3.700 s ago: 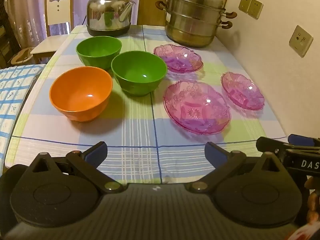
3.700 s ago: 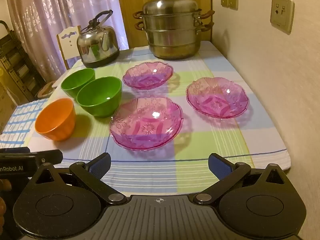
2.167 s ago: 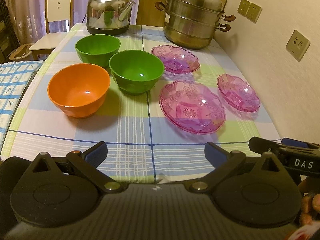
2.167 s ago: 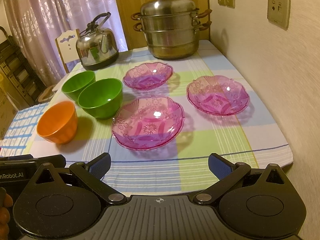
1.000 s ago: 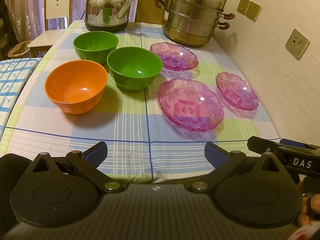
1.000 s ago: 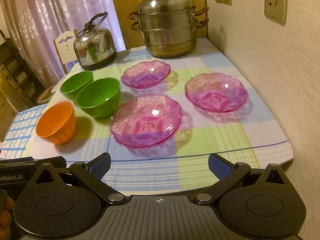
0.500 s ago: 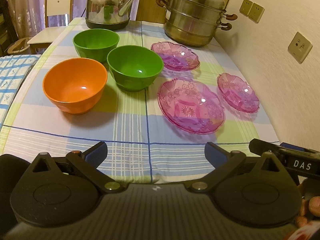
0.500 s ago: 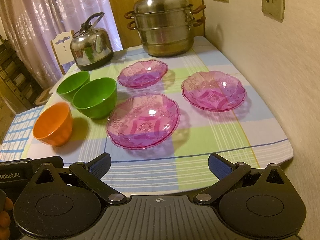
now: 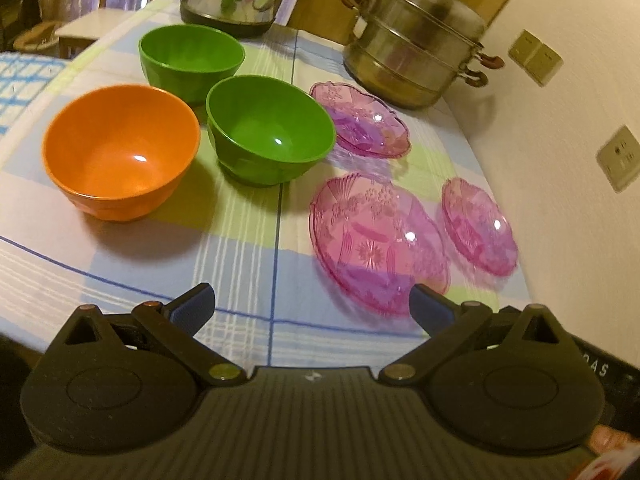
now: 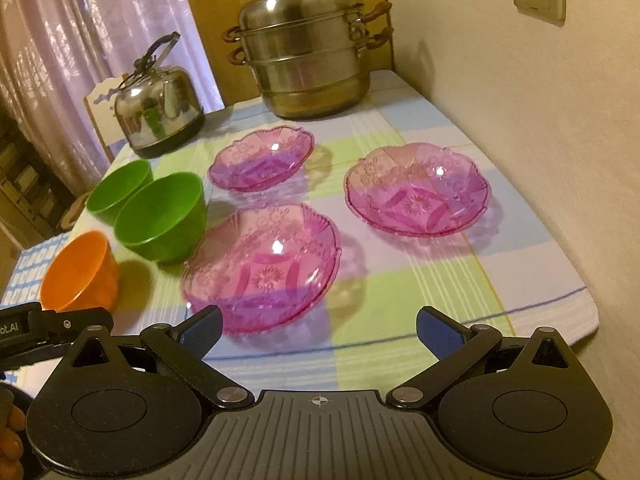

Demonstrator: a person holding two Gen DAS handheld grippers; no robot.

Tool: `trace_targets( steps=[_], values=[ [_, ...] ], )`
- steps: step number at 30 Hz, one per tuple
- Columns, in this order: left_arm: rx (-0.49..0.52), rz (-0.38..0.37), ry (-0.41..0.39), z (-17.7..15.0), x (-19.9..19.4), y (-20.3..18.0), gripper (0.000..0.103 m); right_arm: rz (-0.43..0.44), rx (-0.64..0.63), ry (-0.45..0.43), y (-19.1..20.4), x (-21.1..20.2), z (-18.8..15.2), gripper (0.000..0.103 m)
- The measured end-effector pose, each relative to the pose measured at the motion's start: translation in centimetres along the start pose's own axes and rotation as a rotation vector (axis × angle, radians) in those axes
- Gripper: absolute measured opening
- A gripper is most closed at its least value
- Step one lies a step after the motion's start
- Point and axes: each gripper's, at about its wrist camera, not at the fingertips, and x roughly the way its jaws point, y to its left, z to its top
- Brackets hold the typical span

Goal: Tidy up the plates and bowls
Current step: 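Move both grippers to the large pink plate and close on its rim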

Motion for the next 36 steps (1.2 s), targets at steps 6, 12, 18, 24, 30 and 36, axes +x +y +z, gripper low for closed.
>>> trace_targets(
  steps=[6, 12, 18, 24, 30, 36],
  values=[
    [-0.053, -0.028, -0.017, 1.3, 3.2, 0.1, 0.102, 0.005, 0.054, -0.002, -1.2, 2.7, 1.1, 0.102],
    [-0.01, 0.001, 0.005, 2.0, 6.7, -0.4, 0.094, 0.027, 0.079, 0.013, -2.0, 5.7, 2.1, 0.084],
    [0.032, 0.013, 0.017, 2.3, 9.5, -0.5, 0.078, 0.018, 0.081, 0.032, -2.3, 8.4, 2.6, 0.072],
    [0.043, 0.005, 0.015, 2.8, 11.1, -0.5, 0.054, 0.007, 0.084, 0.044, -2.6, 10.1, 2.8, 0.062],
    [0.052, 0.005, 0.023, 3.1, 12.1, -0.4, 0.035, 0.003, 0.082, 0.061, -2.7, 11.4, 2.8, 0.055],
    [0.068, 0.004, 0.024, 3.0, 12.4, -0.5, 0.024, 0.009, 0.083, 0.078, -2.8, 12.3, 2.8, 0.035]
  ],
)
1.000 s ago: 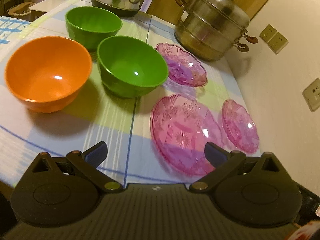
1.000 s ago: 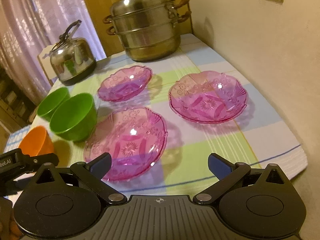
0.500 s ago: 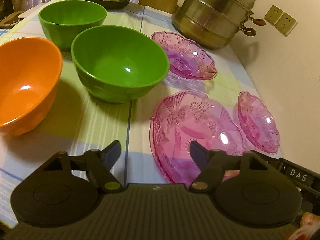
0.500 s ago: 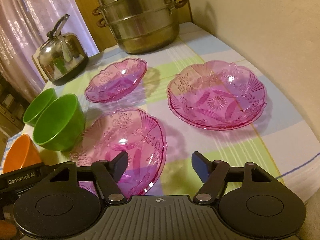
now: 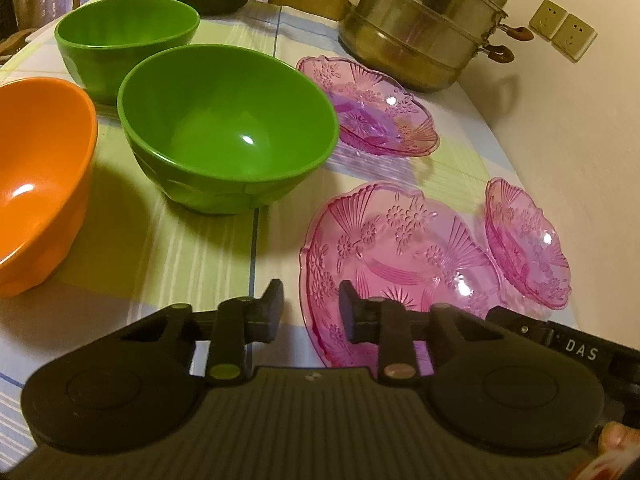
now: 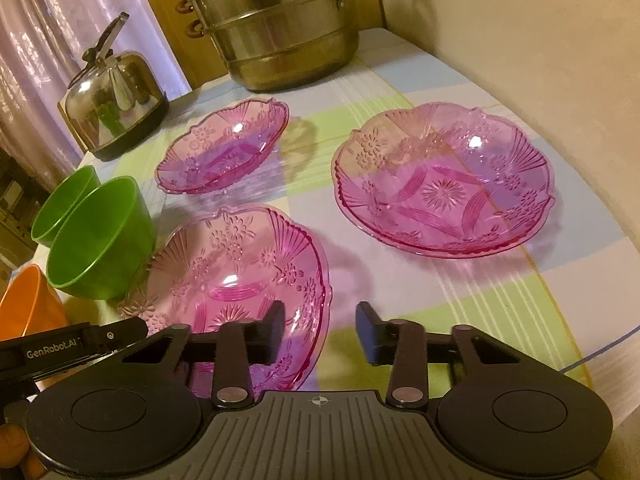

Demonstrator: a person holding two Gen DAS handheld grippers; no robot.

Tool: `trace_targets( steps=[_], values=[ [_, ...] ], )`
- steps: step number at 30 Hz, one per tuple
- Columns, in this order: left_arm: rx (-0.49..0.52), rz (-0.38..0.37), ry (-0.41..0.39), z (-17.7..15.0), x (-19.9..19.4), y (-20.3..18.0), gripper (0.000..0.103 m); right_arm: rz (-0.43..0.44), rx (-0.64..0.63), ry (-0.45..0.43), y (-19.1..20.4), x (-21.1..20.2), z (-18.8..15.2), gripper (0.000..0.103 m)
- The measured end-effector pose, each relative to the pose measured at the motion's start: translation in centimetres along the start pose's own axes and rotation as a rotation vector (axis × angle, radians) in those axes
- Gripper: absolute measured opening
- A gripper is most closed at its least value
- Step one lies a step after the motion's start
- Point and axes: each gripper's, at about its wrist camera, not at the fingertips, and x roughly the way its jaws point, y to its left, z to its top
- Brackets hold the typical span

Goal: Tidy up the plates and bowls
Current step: 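Move both grippers to the large pink plate and close on its rim, then lift the pink plate with both grippers onto the plate by the wall, open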

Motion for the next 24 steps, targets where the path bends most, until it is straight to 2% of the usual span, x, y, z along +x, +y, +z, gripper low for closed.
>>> trace_targets(
  steps=[5, 7, 12, 24],
  values=[
    [-0.003, 0.003, 0.016, 0.0, 0.2, 0.2, 0.019, 0.001, 0.003, 0.009, 0.0, 0.4, 0.1, 0.027],
    [-0.002, 0.003, 0.018, 0.0, 0.1, 0.2, 0.017, 0.001, 0.0, 0.01, 0.1, 0.5, 0.0, 0.019],
    [0.009, 0.004, 0.021, 0.1, -0.1, 0.0, 0.011, -0.002, 0.001, 0.012, 0.2, 0.4, -0.1, 0.008],
    [0.03, -0.013, 0.006, 0.6, -2.0, -0.8, 0.011, 0.005, 0.005, -0.006, 0.5, -1.6, 0.0, 0.007]
  ],
)
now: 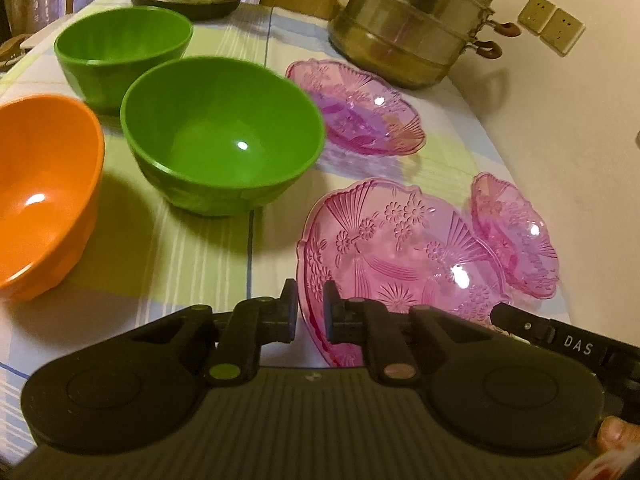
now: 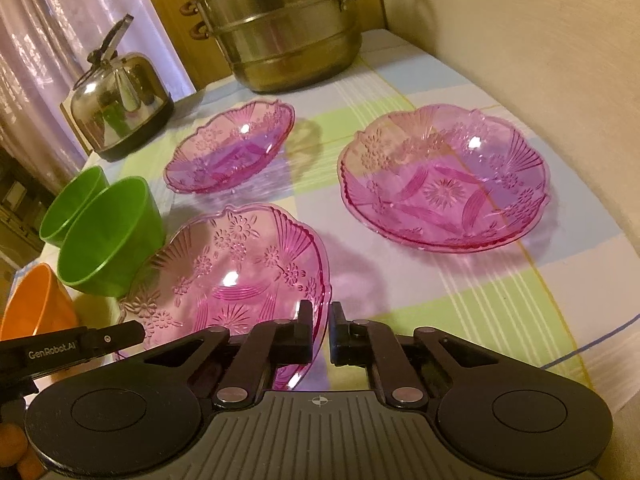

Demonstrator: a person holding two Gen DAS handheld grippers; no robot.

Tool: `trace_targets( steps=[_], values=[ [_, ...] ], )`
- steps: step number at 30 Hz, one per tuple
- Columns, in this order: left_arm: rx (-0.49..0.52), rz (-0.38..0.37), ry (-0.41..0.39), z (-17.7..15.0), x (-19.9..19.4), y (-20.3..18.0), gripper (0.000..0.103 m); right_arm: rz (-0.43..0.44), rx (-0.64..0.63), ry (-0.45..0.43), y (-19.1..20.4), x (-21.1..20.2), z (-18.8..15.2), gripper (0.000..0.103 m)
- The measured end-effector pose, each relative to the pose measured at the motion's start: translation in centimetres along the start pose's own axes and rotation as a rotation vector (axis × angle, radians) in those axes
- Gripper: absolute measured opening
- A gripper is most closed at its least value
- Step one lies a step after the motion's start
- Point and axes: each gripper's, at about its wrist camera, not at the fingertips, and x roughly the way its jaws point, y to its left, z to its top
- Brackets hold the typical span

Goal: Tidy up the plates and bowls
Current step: 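Lift the pink plate with both grippers onto the plate by the wall, open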

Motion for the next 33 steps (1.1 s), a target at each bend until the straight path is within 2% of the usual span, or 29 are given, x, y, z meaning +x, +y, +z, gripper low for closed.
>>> trace_targets(
  steps=[8, 17, 25, 33],
  values=[
    [0.048, -0.037, -0.038, 1.6, -1.6, -3.2, 0.011, -0.005, 0.021, -0.076, -0.5, -3.4, 1.6, 0.007],
    [0.127, -0.125, -0.068, 4.6, 0.1, -10.0, 0.011, -0.082, 0.069, -0.165, -4.4, -5.8, 5.3, 0.007],
    [0.179, -0.17, -0.04, 5.7, 4.7, -15.0, 0.011, -0.152, 0.13, -0.189, -9.3, -4.8, 7.8, 0.007],
    [0.213, -0.17, -0.029, 6.7, 8.1, -17.1, 0.011, -0.182, 0.148, -0.176, -12.0, -2.3, 8.8, 0.008]
  ],
)
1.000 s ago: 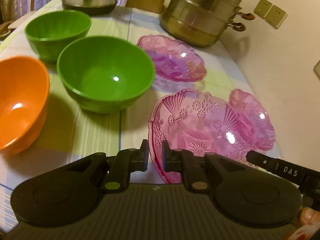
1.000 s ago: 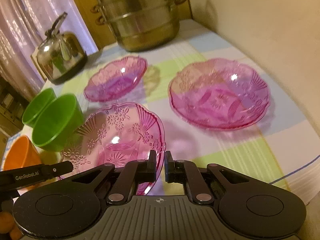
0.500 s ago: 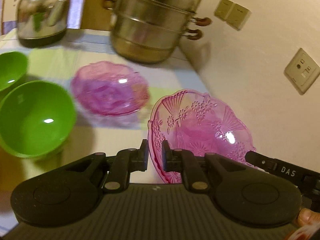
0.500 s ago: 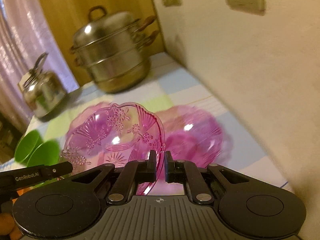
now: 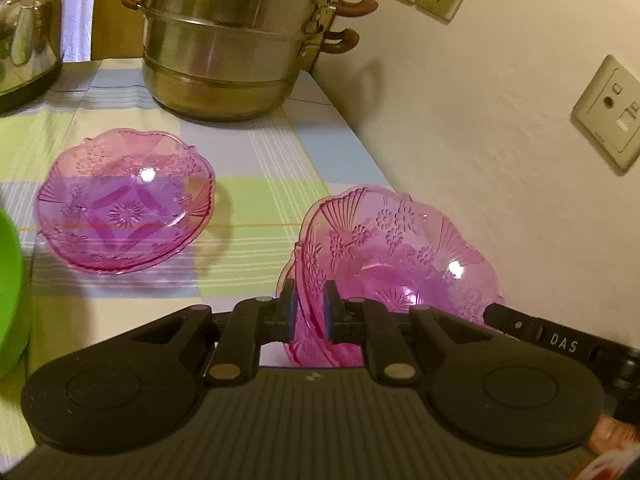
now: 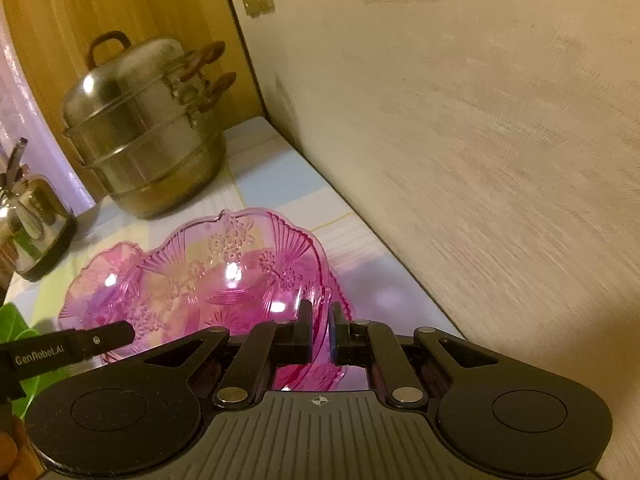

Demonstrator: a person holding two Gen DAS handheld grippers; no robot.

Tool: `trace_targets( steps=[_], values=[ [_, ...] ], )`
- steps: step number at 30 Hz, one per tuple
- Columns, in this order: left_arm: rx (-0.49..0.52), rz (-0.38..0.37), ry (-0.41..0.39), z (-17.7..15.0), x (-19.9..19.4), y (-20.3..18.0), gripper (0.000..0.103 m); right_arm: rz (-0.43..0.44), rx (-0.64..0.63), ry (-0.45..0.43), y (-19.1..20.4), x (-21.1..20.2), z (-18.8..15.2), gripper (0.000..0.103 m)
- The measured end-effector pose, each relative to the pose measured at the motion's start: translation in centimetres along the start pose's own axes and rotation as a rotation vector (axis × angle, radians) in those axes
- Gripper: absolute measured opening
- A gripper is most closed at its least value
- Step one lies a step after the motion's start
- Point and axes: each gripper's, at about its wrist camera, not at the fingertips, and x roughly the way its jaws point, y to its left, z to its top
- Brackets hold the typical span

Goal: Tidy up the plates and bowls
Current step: 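Lift the pink plate with both grippers onto the plate by the wall, open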

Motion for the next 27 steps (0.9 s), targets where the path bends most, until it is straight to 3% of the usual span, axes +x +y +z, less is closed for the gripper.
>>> trace_targets(
  steps=[11, 27],
  values=[
    [0.066, 0.026, 0.026, -0.4, 2.4, -0.5, 0.011, -0.016, 0.011, 0.043, -1.2, 3.3, -0.3, 0.008],
    [0.093, 0.044, 0.048, -0.9, 3.2, -0.2, 0.013, -0.025, -0.003, 0.064, -1.2, 4.0, -0.8, 0.008]
  ],
)
